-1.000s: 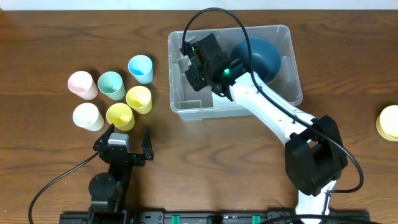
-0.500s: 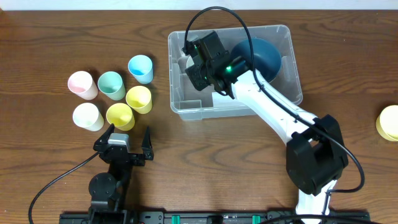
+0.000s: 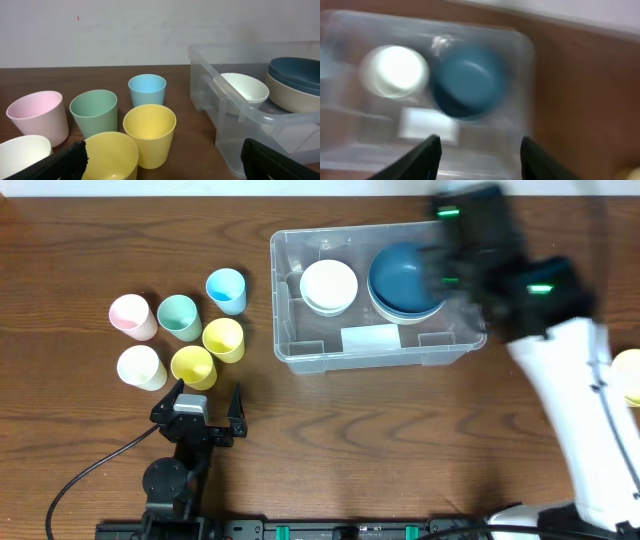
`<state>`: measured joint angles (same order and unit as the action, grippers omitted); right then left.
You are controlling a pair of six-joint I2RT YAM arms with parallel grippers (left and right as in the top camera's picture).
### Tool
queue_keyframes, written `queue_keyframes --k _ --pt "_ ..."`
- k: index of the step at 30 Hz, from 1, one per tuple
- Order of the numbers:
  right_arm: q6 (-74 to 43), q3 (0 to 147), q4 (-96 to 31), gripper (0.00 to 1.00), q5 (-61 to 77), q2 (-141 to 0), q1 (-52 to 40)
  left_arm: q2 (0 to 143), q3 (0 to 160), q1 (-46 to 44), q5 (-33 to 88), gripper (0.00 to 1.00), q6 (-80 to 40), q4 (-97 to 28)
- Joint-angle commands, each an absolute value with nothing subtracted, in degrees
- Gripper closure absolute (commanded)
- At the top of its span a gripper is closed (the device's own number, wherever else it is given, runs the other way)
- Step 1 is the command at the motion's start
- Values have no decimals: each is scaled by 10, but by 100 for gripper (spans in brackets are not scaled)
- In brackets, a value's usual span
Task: Pack container
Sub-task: 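Release the white bowl and withdraw the right gripper right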
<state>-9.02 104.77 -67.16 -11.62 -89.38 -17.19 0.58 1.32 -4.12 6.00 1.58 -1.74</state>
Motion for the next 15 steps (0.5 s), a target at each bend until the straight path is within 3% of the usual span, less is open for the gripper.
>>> queue_keyframes --k 1,9,15 --pt "-175 1043 -717 45 -152 -902 -81 2 2 -38 67 2 23 -36" --pt "-208 1018 -758 43 -139 -919 156 2 2 -38 67 2 23 -36" --pt "-211 946 -691 44 -151 -927 258 2 2 -38 67 2 23 -36"
